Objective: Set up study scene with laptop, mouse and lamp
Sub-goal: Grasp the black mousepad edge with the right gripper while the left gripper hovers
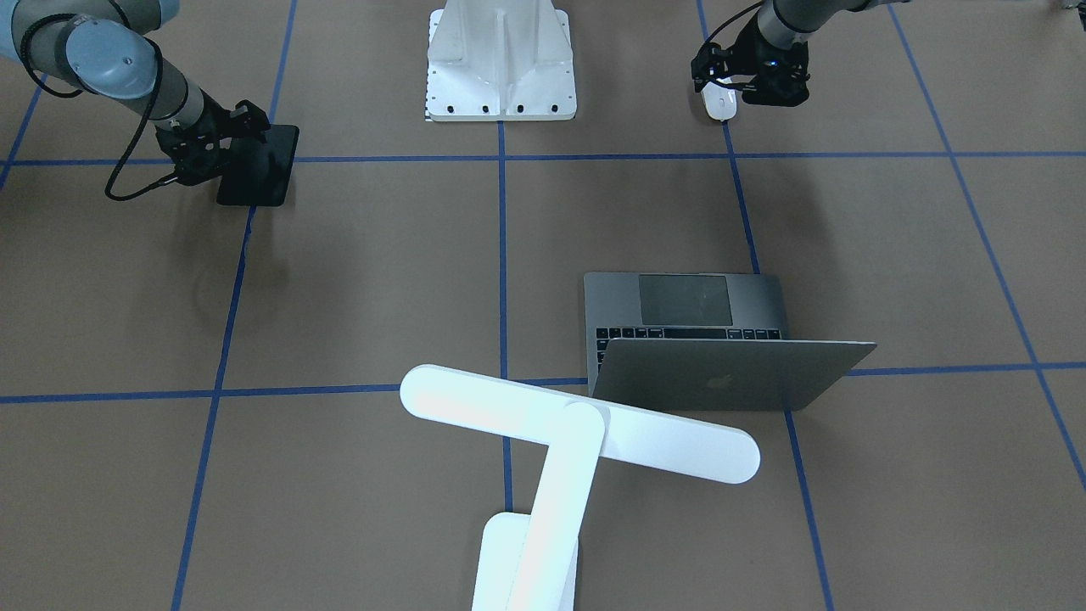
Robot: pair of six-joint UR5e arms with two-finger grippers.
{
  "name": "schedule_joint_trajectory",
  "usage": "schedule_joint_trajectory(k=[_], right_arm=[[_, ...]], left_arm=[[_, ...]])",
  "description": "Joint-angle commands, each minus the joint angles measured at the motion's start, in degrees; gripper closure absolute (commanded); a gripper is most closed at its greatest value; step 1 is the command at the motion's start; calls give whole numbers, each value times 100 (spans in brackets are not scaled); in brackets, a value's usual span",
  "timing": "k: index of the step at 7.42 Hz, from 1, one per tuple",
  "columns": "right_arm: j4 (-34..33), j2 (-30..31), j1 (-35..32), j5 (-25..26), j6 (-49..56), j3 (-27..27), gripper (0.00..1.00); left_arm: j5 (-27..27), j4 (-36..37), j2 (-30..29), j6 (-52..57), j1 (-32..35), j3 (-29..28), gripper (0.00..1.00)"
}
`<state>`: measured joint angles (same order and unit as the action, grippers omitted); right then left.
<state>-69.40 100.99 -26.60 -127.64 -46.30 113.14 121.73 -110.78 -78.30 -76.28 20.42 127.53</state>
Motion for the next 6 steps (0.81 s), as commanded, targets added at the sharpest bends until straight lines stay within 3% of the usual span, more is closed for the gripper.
schedule_joint_trajectory(k=[1, 3, 6], right_arm=[[-21, 8, 14, 2, 7, -20, 23], [-293, -9, 6, -24, 77, 24, 56], [-302, -9, -3, -50, 95, 59, 77]], left_arm=[[0, 3, 25, -1, 15, 87, 3], [0, 3, 69, -1, 33, 122, 5], [0, 3, 87, -1, 68, 140, 5]])
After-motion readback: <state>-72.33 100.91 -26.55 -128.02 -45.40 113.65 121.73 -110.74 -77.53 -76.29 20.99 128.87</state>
